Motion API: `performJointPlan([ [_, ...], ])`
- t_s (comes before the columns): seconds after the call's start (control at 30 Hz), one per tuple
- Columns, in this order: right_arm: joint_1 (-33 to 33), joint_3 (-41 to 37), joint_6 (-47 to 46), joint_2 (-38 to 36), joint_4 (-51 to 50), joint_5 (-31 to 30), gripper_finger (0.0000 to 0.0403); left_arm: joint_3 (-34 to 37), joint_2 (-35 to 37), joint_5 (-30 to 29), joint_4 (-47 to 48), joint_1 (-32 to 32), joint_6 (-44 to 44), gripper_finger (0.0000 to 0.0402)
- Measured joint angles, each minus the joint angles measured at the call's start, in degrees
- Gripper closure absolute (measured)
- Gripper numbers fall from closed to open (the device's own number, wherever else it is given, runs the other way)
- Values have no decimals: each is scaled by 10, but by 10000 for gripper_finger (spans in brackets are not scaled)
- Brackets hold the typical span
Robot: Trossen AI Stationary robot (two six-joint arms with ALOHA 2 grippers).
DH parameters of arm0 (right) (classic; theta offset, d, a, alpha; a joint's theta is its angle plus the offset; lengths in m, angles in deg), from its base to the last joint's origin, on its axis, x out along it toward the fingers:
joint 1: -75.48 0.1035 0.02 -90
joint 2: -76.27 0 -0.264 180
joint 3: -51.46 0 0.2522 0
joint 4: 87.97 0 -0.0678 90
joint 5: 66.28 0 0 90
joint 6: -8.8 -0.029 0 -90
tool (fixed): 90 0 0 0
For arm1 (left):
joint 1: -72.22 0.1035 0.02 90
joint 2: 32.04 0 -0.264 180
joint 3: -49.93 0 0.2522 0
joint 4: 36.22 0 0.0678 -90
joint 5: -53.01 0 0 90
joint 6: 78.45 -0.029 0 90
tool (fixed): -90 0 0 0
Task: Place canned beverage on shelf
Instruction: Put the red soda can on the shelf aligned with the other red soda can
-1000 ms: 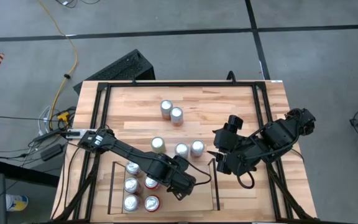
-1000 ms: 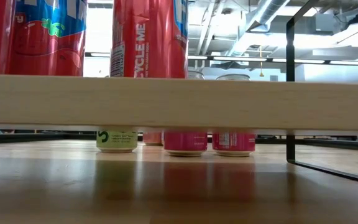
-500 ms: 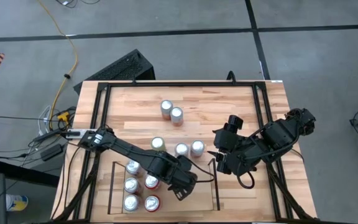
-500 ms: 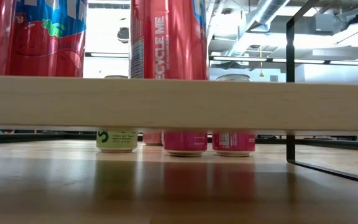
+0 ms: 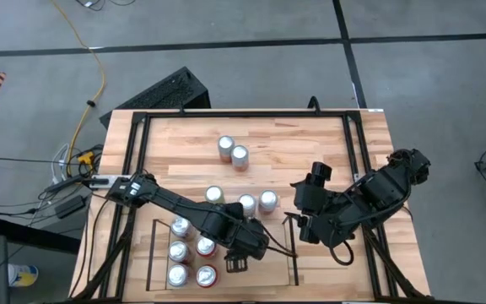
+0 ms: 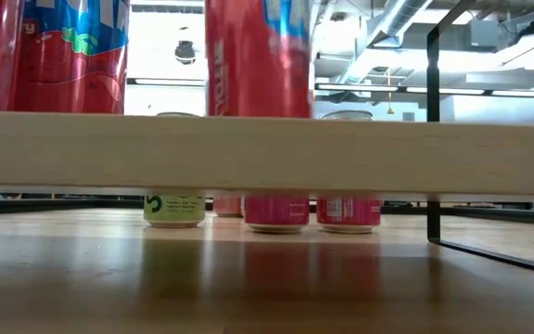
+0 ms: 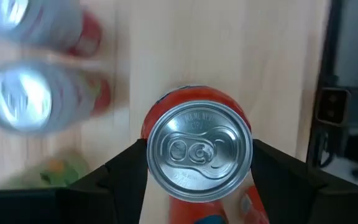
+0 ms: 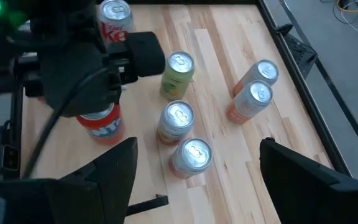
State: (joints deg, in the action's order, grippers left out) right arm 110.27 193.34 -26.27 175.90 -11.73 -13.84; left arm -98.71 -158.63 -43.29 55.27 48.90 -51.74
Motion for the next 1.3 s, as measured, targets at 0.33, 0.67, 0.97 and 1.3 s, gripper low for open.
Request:
performJointPlan([
  [0.33,29,0,0,0,0,-3,93,0,20,24,-5,34,-172,166],
  [0.67,50,0,0,-7,0,-7,93,-1,48,22,-5,68,-359,166],
  [0.97,67,1,-10,-19,0,-16,93,-1,48,41,-23,116,-359,164],
  [1.3,95,0,-13,-22,0,-16,93,-1,63,57,11,132,-449,163],
])
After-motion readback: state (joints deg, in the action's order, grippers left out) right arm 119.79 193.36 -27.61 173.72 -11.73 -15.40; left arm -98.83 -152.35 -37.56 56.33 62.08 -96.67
